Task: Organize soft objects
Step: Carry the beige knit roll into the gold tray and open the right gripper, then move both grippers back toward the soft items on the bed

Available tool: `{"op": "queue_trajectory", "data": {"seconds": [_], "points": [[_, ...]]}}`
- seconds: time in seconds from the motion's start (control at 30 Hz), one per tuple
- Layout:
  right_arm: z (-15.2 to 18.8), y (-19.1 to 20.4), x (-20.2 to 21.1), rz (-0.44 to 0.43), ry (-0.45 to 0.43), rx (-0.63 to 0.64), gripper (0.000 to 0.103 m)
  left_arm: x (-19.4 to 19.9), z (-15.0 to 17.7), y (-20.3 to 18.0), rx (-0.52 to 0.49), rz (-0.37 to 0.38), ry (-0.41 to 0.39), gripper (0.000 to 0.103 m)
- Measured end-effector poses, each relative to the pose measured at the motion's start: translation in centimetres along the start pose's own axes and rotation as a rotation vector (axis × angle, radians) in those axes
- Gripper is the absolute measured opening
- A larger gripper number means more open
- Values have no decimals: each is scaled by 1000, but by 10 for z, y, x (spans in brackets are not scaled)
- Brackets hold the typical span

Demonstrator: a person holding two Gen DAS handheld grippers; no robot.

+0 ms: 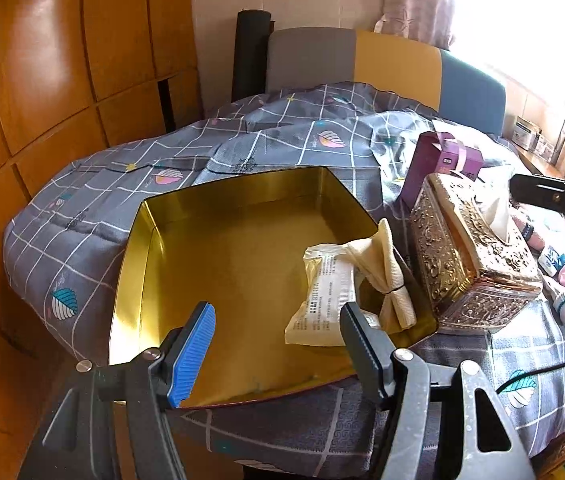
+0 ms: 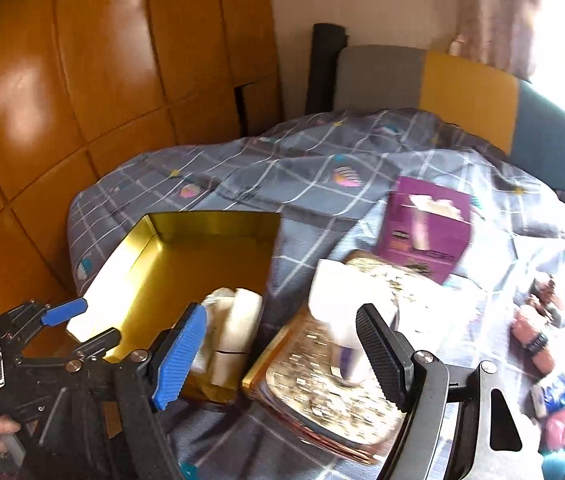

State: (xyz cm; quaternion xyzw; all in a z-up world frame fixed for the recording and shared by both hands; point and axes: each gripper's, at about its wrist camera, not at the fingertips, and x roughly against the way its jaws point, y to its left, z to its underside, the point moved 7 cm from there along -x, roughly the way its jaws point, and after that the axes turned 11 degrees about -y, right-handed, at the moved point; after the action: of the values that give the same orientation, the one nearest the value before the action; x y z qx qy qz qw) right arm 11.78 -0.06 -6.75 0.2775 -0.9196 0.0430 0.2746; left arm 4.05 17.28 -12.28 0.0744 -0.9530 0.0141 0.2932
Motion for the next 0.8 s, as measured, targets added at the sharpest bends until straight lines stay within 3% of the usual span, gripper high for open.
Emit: {"op": "queue_trajectory", "data": {"seconds": [0.63,0.8], "points": [[30,-116,56,209,-40,-207,81,6,-3,-25,-62,25,-6,66],[38,-142,68,259,-48,-257,86,8,-7,-30,-68,35,-17,66]]}}
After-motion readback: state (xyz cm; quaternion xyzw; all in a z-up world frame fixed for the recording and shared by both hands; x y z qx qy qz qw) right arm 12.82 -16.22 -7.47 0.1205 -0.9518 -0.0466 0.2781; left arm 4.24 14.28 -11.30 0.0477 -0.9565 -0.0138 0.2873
